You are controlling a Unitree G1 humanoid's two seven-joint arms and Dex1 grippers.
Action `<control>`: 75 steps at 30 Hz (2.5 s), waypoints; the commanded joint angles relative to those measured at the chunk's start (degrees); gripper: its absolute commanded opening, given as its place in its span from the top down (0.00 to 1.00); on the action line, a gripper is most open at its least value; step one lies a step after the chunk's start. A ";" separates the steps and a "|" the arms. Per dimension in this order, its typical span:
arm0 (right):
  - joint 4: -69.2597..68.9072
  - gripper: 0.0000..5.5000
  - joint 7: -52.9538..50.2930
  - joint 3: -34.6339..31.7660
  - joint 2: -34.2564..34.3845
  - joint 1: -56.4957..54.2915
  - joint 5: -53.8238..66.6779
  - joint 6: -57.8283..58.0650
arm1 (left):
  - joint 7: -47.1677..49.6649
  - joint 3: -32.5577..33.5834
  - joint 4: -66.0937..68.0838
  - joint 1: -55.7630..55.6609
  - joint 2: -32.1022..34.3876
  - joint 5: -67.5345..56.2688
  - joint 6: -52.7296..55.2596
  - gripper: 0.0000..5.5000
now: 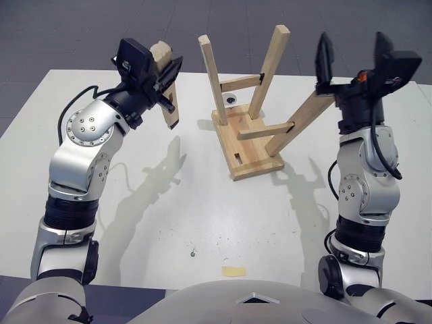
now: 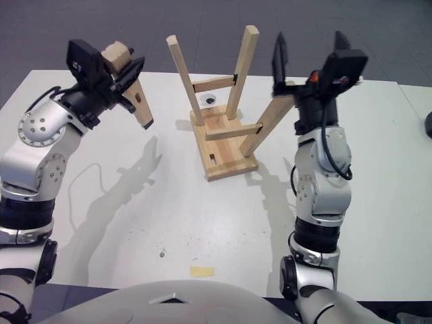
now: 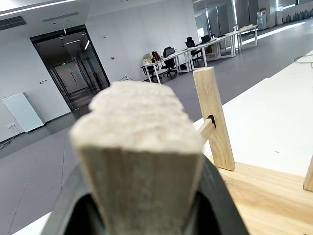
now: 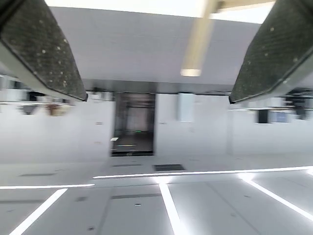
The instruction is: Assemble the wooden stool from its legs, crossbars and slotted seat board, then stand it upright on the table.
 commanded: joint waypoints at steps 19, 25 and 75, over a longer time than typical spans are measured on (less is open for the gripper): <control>3.69 0.02 12.55 3.17 -7.85 3.90 7.87 12.90 | -3.04 3.39 -2.11 1.87 -5.46 4.37 1.69 0.81; -1.95 0.02 18.79 5.69 -8.26 6.88 12.71 14.60 | -3.79 6.02 -0.96 1.57 -4.48 5.13 2.22 0.81; -6.33 0.61 42.85 11.79 -18.44 11.52 25.89 12.58 | 12.15 19.30 -13.15 6.05 -17.86 -16.25 23.85 0.81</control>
